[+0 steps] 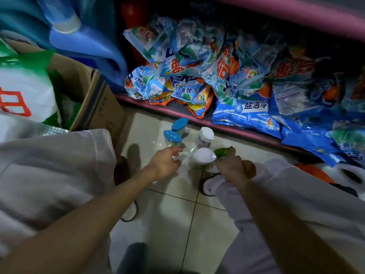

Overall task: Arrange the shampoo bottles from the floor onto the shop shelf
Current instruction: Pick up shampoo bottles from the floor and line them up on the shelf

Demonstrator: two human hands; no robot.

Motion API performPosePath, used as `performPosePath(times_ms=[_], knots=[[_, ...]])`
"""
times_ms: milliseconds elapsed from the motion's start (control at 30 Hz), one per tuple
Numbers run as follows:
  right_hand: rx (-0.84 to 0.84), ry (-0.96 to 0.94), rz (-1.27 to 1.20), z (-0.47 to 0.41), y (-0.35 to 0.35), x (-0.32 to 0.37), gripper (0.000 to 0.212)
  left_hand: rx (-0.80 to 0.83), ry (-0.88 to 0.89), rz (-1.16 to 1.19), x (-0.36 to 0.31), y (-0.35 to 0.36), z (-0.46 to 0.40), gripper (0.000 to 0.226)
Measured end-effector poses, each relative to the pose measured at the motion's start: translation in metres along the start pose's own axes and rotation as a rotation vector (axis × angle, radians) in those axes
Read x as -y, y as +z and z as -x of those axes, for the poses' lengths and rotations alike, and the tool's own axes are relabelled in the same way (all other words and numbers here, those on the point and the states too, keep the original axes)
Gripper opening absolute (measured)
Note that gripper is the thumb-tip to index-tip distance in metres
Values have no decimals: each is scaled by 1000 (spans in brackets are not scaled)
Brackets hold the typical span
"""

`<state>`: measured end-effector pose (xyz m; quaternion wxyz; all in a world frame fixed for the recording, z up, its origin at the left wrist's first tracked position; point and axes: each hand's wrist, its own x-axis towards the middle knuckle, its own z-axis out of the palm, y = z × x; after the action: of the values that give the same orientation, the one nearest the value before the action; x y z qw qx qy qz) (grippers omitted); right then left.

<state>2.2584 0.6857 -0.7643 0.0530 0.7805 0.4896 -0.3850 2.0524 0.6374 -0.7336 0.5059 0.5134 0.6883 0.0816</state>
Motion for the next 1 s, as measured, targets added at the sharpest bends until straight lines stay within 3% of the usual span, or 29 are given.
performPosePath(times_ms=[133,333,567,667,800,900,1000], knots=[[-181,55,33,-12,4,6,55,-27,-9,18,-7,6,-5,42],[-203,-7,211,-35,-3,5,39,-62,46,42,-26,6,-7,38],[-312,-103,328,-13,-44,7,39,-97,134,45,-53,3,-8,38],[-413,-129,409,18,-86,26,40,-94,181,21,-66,3,-10,47],[-524,-310,504,68,-139,49,51,-101,310,1,-83,4,-13,71],[-452,-474,401,95,-156,63,48,-59,407,2,-97,2,-17,85],[-286,-618,181,105,-151,75,35,-178,403,55,-96,-7,-23,70]])
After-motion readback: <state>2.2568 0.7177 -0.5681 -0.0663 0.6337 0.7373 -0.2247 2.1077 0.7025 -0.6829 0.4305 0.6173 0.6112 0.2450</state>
